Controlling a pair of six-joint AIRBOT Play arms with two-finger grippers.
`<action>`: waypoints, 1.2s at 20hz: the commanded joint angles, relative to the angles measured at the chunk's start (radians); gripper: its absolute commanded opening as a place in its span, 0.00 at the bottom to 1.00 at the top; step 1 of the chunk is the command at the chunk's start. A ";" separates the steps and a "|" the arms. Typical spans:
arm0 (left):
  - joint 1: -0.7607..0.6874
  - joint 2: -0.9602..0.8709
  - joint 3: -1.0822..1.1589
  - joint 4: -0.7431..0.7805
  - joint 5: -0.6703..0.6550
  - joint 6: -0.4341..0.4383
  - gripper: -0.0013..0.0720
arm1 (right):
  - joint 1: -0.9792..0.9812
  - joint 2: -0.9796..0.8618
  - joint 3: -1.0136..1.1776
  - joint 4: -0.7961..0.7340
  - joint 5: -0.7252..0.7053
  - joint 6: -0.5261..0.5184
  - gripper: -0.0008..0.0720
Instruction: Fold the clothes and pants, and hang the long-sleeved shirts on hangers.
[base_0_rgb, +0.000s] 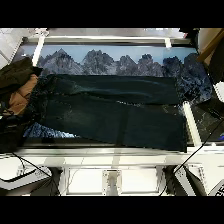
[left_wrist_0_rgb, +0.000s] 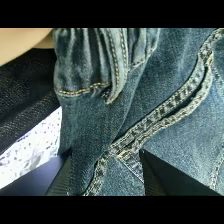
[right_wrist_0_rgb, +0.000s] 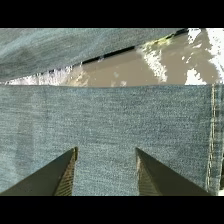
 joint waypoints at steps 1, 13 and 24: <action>0.021 0.002 0.029 0.021 -0.055 0.011 0.67 | 0.000 0.005 0.000 0.000 0.015 0.003 0.58; 0.040 -0.081 0.081 0.016 -0.143 0.053 0.67 | 0.000 0.006 0.000 -0.010 0.016 0.003 0.58; 0.105 -0.099 0.177 0.055 -0.287 0.087 0.67 | 0.000 0.005 0.000 -0.031 0.034 0.003 0.58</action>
